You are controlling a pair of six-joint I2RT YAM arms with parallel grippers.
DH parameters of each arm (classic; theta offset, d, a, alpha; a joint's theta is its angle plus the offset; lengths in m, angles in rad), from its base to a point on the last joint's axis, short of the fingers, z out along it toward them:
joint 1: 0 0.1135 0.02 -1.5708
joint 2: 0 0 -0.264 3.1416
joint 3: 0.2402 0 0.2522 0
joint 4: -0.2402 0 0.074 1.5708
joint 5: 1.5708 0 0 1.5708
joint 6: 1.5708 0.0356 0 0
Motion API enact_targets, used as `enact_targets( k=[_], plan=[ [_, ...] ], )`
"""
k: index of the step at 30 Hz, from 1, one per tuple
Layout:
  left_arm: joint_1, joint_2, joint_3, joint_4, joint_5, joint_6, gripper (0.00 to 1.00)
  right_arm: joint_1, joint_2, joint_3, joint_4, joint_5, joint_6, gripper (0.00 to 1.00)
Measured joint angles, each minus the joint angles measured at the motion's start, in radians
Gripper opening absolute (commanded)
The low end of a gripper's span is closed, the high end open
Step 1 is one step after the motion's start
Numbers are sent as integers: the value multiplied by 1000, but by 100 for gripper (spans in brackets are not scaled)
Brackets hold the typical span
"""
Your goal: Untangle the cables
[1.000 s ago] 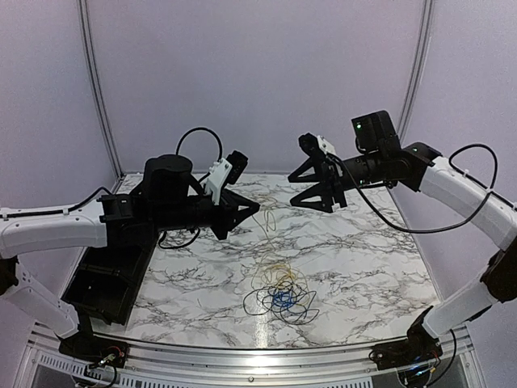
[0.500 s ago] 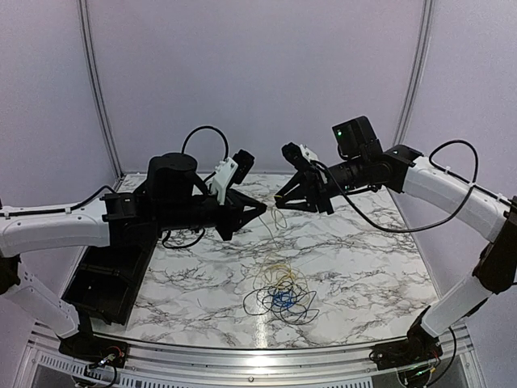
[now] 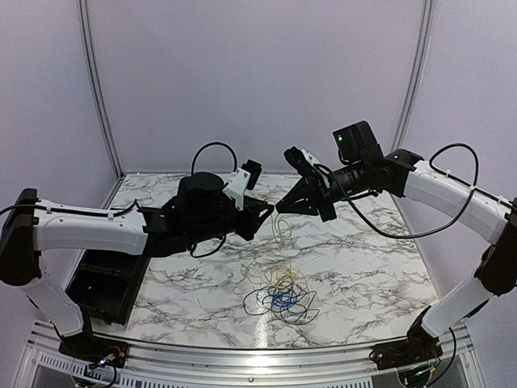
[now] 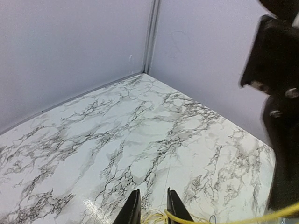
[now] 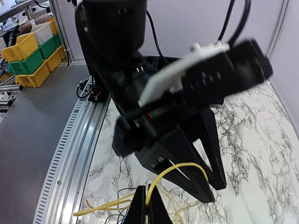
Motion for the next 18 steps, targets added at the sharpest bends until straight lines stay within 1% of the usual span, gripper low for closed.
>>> enact_targets(
  k=[5,9,12,14,18],
  plan=[
    [0,173,-26,156,-102,-48,14,0,-37,10,-38,-20,-3,0],
    [0,319,-57,254,-146,-109,10,-21,-61,78,-100,-50,-7,0],
    [0,373,-108,301,-156,-158,8,-75,-80,175,-135,-86,-5,0],
    [0,383,-141,330,-157,-182,8,-121,-99,232,-145,-99,-2,0],
    [0,383,-171,382,-156,-211,11,-190,-141,360,-152,-105,-2,0]
  ],
)
